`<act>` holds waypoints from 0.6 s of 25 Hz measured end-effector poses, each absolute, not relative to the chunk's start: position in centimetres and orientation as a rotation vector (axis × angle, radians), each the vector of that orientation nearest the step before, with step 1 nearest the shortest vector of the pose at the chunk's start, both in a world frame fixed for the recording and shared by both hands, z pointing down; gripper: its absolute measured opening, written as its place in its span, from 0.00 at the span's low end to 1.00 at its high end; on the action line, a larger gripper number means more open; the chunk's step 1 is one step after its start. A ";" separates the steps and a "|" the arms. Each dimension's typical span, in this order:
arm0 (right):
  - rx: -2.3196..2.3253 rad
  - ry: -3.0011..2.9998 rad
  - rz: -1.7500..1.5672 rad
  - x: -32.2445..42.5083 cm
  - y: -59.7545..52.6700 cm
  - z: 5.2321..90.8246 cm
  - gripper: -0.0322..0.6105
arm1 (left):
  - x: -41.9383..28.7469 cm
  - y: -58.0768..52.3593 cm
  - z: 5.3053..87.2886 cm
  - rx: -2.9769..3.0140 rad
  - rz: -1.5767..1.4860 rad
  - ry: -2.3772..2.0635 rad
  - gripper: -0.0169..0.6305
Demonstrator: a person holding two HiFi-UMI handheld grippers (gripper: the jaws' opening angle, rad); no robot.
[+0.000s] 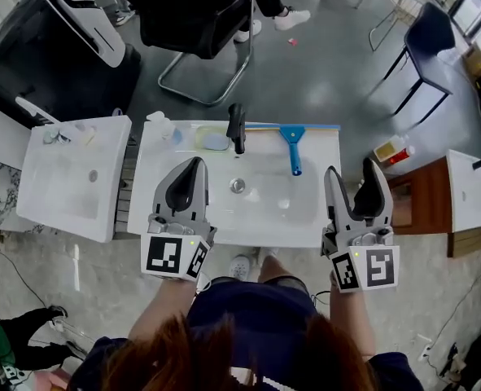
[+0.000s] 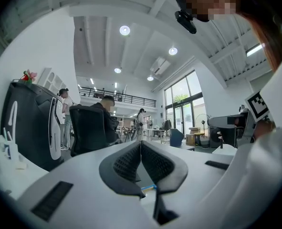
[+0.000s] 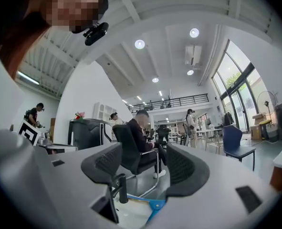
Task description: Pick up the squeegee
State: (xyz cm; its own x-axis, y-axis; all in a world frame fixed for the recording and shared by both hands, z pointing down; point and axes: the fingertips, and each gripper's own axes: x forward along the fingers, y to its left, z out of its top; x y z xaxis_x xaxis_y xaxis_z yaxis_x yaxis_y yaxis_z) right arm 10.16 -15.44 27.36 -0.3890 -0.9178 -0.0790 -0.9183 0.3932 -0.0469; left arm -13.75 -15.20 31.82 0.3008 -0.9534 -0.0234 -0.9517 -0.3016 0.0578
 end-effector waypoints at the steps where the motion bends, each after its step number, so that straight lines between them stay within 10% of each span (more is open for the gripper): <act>1: -1.671 2.551 0.007 10.6 -16.5 27.3 0.51 | -13.3 -16.2 31.8 2.500 -0.085 -1.848 0.06; 15: -1.569 2.642 -0.110 17.1 -27.6 30.5 0.51 | -5.9 -24.7 33.5 2.415 -0.048 -1.917 0.06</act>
State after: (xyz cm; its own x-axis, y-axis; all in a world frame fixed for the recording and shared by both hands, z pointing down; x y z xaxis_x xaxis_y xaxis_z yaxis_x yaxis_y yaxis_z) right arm 17.15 -27.57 30.53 -0.4778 -0.8782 -0.0209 -0.8735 0.4774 -0.0957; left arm -5.91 -24.74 33.54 0.2272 -0.9738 0.0119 -0.9720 -0.2260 0.0646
